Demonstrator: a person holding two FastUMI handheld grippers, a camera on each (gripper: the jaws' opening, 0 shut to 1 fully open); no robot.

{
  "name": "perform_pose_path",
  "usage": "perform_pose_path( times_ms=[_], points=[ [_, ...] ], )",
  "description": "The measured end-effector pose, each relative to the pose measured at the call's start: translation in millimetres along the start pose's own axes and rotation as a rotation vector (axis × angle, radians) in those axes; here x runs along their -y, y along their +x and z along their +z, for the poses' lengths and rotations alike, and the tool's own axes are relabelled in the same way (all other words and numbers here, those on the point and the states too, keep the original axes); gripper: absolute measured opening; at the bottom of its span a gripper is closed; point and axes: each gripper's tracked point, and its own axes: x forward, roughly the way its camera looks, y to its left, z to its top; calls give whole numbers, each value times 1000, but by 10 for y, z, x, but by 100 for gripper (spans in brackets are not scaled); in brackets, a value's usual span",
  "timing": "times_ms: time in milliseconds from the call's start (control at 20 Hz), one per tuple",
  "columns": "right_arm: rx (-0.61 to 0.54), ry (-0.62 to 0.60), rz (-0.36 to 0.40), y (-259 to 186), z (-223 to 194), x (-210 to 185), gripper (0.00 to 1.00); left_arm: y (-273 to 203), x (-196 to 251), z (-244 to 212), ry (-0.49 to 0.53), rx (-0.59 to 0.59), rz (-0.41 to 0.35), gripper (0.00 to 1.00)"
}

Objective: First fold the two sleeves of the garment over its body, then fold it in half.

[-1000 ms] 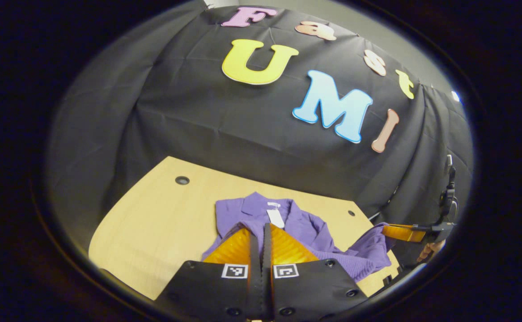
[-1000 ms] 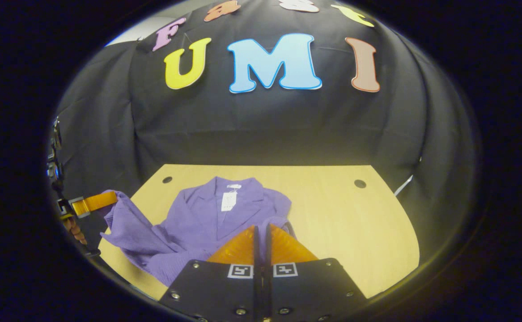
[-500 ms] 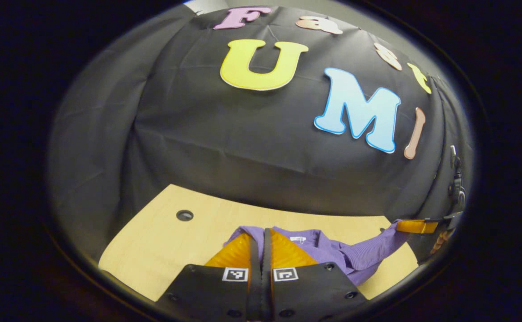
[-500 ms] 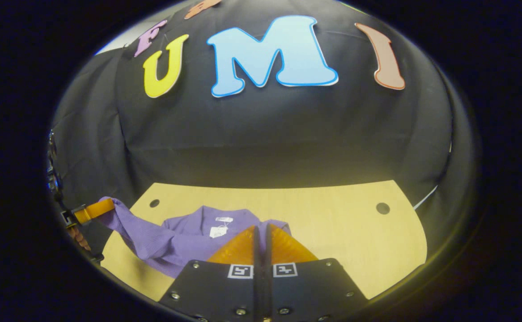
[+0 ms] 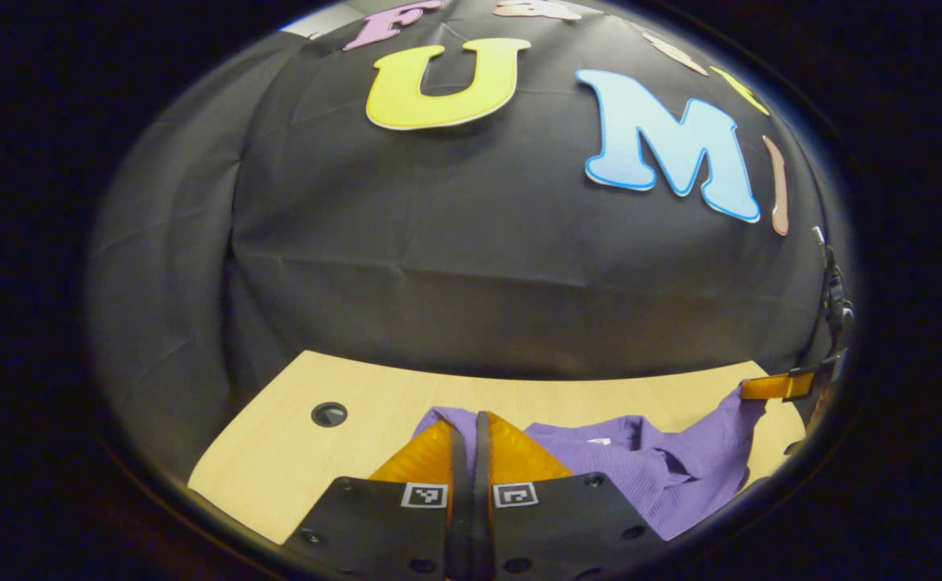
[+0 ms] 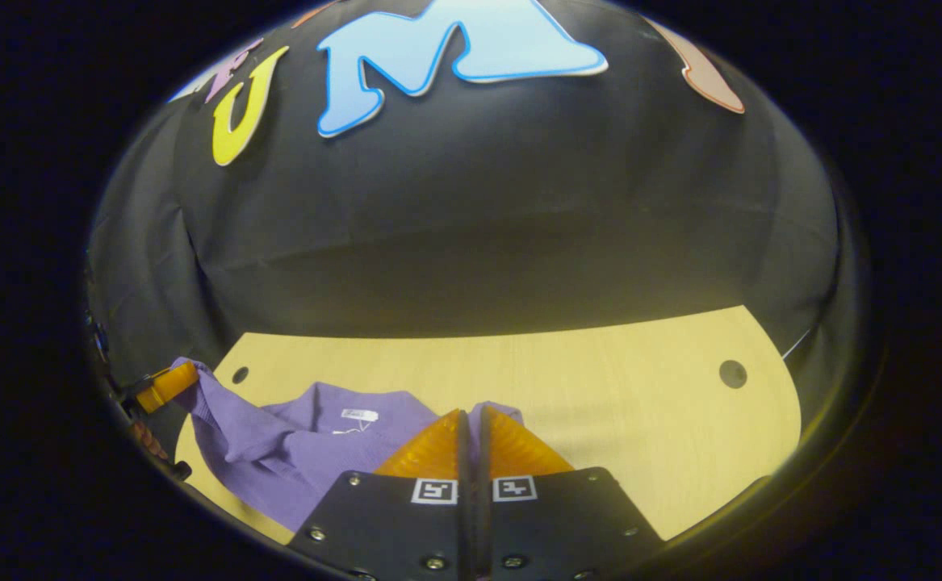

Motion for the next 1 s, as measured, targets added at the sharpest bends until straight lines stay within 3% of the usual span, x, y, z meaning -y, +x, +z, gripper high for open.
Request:
perform_pose_path(
  times_ms=[400,600,900,1000],
  points=[
    [2,-77,-34,369,-187,83,2,380,-125,-401,-12,-24,74,6],
    [7,-109,-59,367,-193,79,3,374,-47,-463,15,-49,61,20],
    [102,-176,-99,133,99,-10,13,182,133,-264,53,-7,32,89],
    [130,-185,-117,-24,194,-38,24,77,223,-127,37,27,-1,92]
  ],
)
